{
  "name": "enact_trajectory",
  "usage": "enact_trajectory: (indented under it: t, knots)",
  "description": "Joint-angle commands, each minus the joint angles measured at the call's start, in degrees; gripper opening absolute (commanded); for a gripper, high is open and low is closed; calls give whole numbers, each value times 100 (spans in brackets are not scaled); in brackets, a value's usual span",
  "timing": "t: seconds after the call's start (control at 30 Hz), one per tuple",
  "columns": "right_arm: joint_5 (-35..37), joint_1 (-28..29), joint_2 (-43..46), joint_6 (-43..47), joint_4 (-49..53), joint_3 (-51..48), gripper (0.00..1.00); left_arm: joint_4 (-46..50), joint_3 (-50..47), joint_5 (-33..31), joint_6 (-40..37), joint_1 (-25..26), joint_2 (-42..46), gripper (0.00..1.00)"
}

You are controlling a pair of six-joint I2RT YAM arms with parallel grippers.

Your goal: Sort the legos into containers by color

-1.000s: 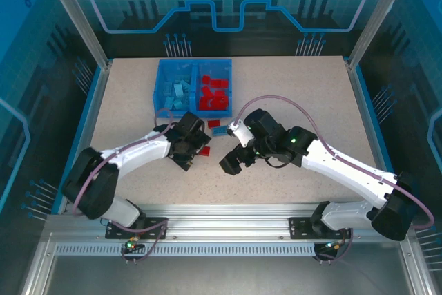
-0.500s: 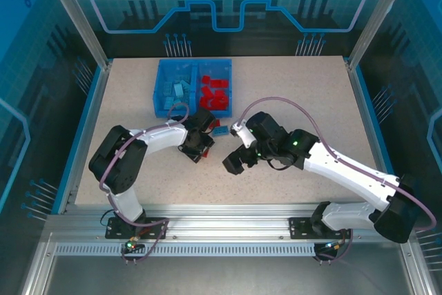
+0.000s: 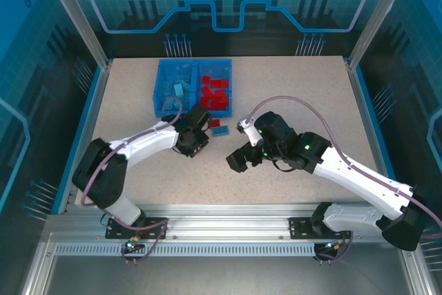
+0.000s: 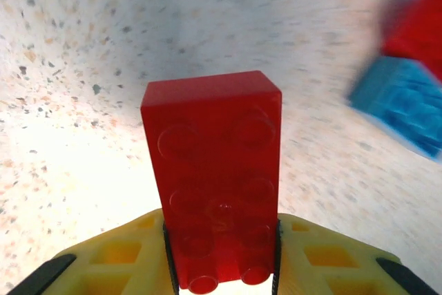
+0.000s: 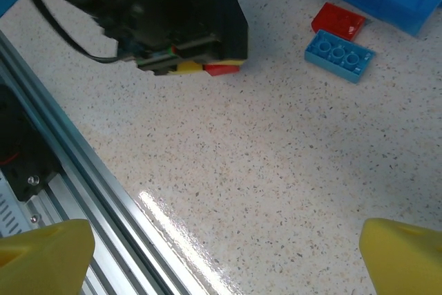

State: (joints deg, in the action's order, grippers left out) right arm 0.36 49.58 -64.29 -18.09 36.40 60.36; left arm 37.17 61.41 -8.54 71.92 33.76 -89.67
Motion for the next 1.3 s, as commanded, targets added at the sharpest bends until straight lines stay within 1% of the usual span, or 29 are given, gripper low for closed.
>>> enact_trajectory:
  t: [0.0,0.07,0.13,0.2,0.27,0.3,0.4,0.47,0.57,0.63,0.7,0.77,0.83,0.9,1.0,1.1,1.17,1.27]
  knots:
    - [319,65,257,-203,17,-2,100,380,735,-916,-1008,209,556,31]
    - [483,65,340,-229,-6,3,100,192,1014,-1226,-1611,211,584,31]
    - [667,66,403,-252,-11,12,100,-93,1398,-1590,-2448,210,427,30]
    - [801,56,435,-288,-15,23,100,-136,1961,-1826,-3165,140,0,30]
    - [851,45,441,-325,-1,30,100,-22,2647,-1949,-3617,-16,-576,30]
    - [859,40,435,-343,16,29,100,93,3039,-1911,-3714,-148,-920,30]
    - [846,18,413,-397,68,40,100,116,3946,-1374,-3836,-582,-1874,31]
    - [857,1,392,-390,146,76,100,183,4607,-1164,-3934,-740,-2498,33]
    - [941,-17,374,-349,291,163,100,585,5696,-1199,-3986,-884,-3439,33]
    - [964,-33,356,-311,375,234,100,759,6248,-1226,-3898,-966,-3986,33]
    - [967,-50,347,-291,402,282,100,766,6567,-1167,-3876,-992,-4318,35]
    - [968,-59,330,-301,424,326,100,740,6783,-1108,-3900,-991,-4484,39]
    - [963,-65,326,-324,447,354,100,681,6832,-1054,-3905,-989,-4479,52]
    - [963,-63,330,-358,447,363,100,678,6804,-1029,-3905,-978,-4368,57]
    - [965,-62,347,-440,429,350,100,669,6593,-976,-3905,-954,-3950,60]
    - [993,-54,369,-589,393,313,100,548,6016,-954,-3901,-860,-3188,62]
    - [1039,-55,415,-705,319,226,100,435,5427,-973,-3848,-718,-2557,62]
    - [1312,-70,495,-973,210,37,100,242,4323,-1115,-3762,-376,-1464,62]
